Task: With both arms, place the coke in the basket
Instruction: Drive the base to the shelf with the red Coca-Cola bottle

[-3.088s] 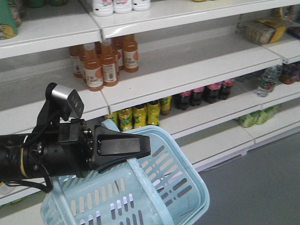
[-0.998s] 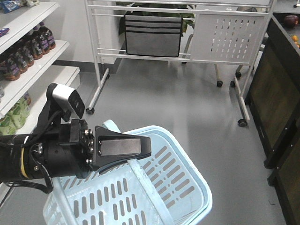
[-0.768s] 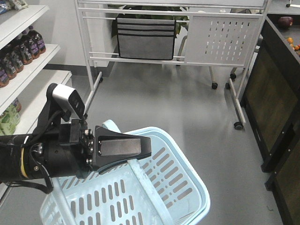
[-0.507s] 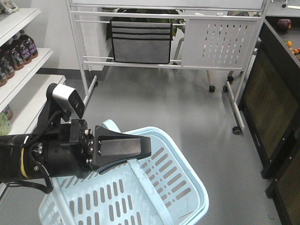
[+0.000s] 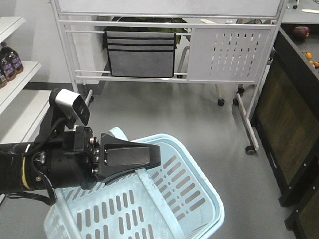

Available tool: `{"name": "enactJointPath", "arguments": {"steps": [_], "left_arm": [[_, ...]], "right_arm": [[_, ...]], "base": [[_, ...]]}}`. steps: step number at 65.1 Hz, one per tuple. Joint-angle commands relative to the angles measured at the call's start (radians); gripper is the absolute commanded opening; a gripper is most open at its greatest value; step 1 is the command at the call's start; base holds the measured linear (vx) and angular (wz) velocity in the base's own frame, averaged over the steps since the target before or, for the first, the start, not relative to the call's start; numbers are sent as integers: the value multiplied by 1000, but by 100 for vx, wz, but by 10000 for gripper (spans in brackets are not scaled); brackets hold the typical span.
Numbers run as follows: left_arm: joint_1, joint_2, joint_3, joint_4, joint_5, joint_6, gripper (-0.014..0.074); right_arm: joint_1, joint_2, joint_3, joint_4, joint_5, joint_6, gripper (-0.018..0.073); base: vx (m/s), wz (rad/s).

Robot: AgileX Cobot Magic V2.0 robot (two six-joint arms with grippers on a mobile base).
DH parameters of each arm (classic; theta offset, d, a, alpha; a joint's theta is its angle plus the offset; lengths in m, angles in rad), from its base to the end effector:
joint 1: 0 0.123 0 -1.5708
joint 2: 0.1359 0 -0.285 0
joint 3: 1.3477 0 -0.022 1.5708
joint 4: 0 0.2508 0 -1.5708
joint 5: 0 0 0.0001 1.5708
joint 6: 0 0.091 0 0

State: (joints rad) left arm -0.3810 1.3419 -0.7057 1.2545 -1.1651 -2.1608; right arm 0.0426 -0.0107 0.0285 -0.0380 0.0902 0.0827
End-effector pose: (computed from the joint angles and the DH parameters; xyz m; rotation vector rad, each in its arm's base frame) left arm 0.1963 -0.1642 0.2980 0.2256 1.9552 -1.9848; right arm 0.0568 0.0021 0.1959 0.0045 1.5919 0.0654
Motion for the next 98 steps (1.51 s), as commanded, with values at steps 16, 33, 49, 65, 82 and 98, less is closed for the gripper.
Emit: {"name": "enactJointPath", "arguments": {"steps": [16, 33, 49, 65, 82, 98], "left_arm": [[-7, -35, -30, -81, -210, -2, -6], [-7, -35, -30, -81, -210, -2, -6], [-7, -35, -30, -81, -210, -2, -6], [-7, -35, -30, -81, -210, -2, -6], [-7, -35, -30, -81, -210, -2, -6], [-7, -35, -30, -81, -210, -2, -6]], "right_arm": [[-2, -13, 7, -4, -73, -8, -5], [-2, -13, 7, -4, -73, -8, -5], [-2, -13, 7, -4, -73, -8, -5], [-2, -13, 7, -4, -73, -8, -5], [-2, -13, 7, -4, -73, -8, -5], [-2, -13, 7, -4, -73, -8, -5]], "base": [[29, -6], [30, -6], [29, 1], [28, 16], [28, 35], [26, 47]]}}
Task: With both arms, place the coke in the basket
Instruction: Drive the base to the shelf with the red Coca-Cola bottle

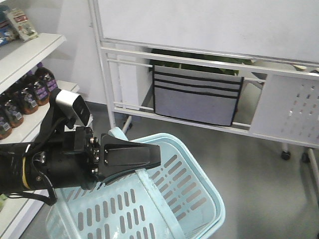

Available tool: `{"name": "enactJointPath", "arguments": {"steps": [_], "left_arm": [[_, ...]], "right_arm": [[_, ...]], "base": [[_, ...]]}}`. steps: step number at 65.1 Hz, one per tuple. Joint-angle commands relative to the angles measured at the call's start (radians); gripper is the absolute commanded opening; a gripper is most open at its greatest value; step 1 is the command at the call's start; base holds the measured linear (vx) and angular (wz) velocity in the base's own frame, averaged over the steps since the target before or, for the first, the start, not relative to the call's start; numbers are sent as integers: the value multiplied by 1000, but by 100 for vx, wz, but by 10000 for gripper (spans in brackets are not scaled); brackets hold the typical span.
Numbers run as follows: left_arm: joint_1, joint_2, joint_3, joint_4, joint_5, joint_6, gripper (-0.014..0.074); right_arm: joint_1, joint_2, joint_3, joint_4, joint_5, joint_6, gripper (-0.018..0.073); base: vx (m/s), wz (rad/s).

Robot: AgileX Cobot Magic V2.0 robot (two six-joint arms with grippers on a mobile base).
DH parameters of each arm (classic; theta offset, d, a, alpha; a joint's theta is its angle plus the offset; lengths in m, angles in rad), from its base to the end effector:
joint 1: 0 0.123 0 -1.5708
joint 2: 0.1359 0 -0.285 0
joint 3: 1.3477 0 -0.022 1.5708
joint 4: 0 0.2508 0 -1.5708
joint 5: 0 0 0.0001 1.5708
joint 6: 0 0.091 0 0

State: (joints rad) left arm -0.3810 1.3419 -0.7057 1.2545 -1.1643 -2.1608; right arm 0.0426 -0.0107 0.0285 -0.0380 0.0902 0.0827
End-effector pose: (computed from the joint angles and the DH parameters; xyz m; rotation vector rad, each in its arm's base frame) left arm 0.1963 -0.1642 0.2980 0.2249 1.9556 -1.9840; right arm 0.0568 0.0021 0.1959 0.0045 1.5919 0.0654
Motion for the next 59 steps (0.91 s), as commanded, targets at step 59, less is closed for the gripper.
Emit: {"name": "enactJointPath", "arguments": {"steps": [59], "left_arm": [[-7, -35, -30, -81, -211, -2, -6]], "right_arm": [[-2, -13, 7, -4, -73, -8, -5]], "base": [[18, 61]]}}
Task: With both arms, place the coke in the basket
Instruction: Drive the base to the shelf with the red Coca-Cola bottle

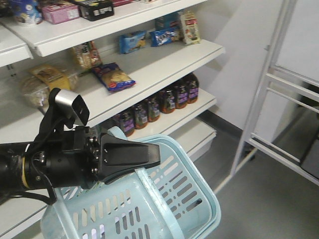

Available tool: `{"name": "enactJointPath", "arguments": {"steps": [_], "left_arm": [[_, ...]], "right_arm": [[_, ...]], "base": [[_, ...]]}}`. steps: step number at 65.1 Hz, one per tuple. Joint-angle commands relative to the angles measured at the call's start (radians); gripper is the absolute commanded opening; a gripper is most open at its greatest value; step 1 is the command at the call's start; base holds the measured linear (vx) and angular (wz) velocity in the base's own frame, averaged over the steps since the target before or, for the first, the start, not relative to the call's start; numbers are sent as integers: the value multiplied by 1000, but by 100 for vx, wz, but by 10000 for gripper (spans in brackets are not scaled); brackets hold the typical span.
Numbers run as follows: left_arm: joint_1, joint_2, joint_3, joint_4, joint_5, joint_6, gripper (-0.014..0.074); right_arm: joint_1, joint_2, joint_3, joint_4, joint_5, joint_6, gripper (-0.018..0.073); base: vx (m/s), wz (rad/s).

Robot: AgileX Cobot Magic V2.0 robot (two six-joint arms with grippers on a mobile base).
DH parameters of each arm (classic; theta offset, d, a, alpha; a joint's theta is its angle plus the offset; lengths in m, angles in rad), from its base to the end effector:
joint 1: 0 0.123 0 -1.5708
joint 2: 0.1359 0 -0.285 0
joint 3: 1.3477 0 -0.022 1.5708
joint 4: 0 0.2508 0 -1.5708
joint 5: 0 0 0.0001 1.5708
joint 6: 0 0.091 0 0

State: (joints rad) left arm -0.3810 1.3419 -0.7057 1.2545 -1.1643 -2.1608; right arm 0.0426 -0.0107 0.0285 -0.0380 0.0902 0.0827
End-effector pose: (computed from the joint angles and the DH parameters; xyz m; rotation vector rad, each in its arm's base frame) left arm 0.1963 -0.1642 0.2980 0.2249 1.9556 -1.9840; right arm 0.0568 0.0021 0.1959 0.0045 1.5919 0.0654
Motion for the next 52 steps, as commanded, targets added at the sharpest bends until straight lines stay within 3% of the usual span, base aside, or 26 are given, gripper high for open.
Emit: {"name": "enactJointPath", "arguments": {"steps": [1, 52], "left_arm": [[-7, -35, -30, -81, -211, -2, -6], [-7, -35, -30, -81, -211, -2, -6]], "right_arm": [[-2, -13, 7, -4, -73, -8, -5], [-2, -13, 7, -4, -72, -8, -5]], "base": [[15, 62], [12, 50]]}}
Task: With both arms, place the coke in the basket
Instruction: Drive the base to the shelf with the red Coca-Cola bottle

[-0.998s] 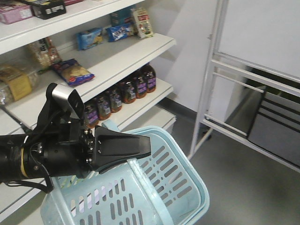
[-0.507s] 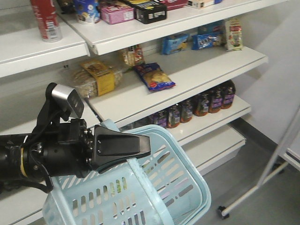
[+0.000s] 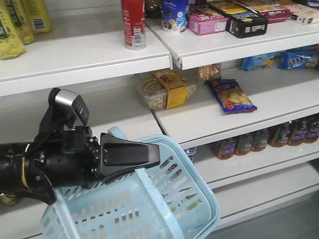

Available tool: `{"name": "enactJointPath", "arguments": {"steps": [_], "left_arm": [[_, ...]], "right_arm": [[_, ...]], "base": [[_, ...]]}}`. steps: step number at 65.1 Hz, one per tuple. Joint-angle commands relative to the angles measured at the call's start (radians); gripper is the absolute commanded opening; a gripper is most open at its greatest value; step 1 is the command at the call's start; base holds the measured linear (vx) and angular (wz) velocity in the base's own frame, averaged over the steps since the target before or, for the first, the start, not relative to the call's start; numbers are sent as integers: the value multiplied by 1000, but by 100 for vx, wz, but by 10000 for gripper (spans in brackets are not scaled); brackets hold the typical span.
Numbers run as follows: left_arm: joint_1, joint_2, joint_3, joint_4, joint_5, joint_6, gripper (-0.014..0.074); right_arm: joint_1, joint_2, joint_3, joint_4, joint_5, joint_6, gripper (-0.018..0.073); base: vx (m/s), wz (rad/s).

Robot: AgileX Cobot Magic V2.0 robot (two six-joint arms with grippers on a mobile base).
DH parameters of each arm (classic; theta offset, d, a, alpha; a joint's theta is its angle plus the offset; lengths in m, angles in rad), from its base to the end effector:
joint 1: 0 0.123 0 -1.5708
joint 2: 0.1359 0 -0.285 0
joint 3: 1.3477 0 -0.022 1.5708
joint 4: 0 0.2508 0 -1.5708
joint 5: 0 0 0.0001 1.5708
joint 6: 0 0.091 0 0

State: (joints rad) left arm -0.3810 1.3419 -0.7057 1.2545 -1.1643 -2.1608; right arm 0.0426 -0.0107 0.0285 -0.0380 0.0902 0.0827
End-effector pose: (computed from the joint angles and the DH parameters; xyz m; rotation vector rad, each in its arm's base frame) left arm 0.1963 -0.1642 0.2980 0.2249 1.9556 -1.9840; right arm 0.0568 0.0021 0.1959 0.0045 1.5919 0.0654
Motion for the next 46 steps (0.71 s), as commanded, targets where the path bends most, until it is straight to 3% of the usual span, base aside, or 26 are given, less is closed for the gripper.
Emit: {"name": "enactJointPath", "arguments": {"steps": [1, 46], "left_arm": [[-7, -35, -30, -81, -211, -2, -6], [-7, -35, -30, -81, -211, -2, -6]], "right_arm": [[-2, -13, 7, -4, -72, -8, -5], [-2, -13, 7, -4, -73, -8, -5]], "base": [[9, 33], [7, 26]]}}
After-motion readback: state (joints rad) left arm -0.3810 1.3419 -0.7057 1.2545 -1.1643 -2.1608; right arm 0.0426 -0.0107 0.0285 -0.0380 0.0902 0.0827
